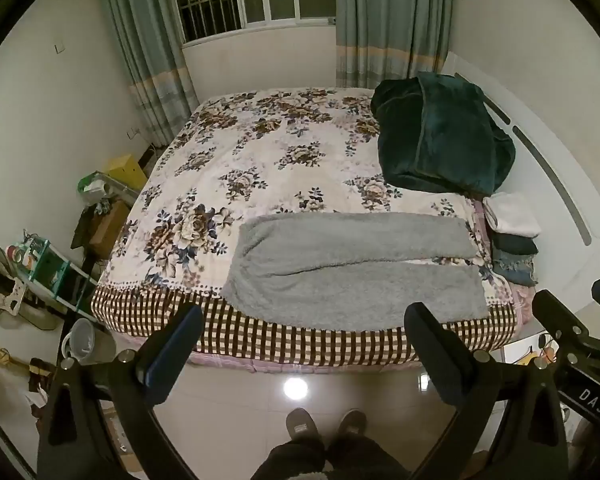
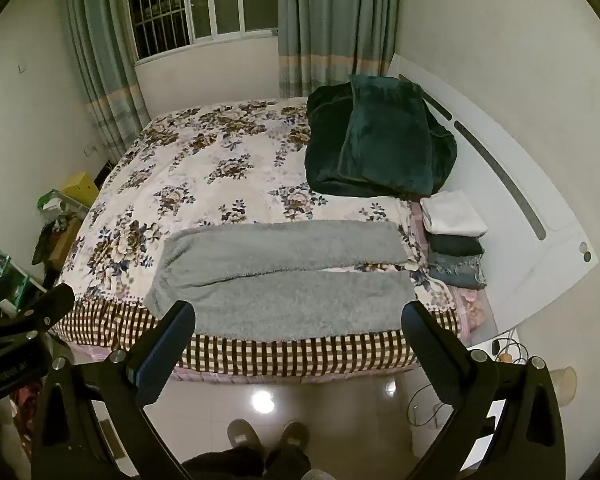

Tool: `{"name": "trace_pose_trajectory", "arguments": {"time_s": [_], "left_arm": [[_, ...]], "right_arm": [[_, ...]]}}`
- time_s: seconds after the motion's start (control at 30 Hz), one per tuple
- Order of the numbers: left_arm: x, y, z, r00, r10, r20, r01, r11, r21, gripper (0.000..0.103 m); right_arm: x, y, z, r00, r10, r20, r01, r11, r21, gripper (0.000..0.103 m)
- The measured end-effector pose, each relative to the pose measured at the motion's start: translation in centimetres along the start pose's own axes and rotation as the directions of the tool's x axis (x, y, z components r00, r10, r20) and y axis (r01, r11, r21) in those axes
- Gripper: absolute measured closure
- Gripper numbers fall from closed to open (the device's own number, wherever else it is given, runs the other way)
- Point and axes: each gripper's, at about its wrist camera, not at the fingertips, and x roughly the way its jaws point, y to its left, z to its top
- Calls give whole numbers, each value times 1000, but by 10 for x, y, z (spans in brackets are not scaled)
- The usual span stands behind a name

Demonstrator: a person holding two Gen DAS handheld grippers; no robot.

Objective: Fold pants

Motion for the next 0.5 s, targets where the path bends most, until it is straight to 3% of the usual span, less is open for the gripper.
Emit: {"name": "trace_pose_trajectory", "arguments": {"time_s": [0.5], "left_arm": [[-6, -2, 5, 1000, -8, 15, 9, 1000, -4, 0]], "right_arm": [[0, 0, 0, 1000, -8, 1, 8, 1000, -6, 0]]}}
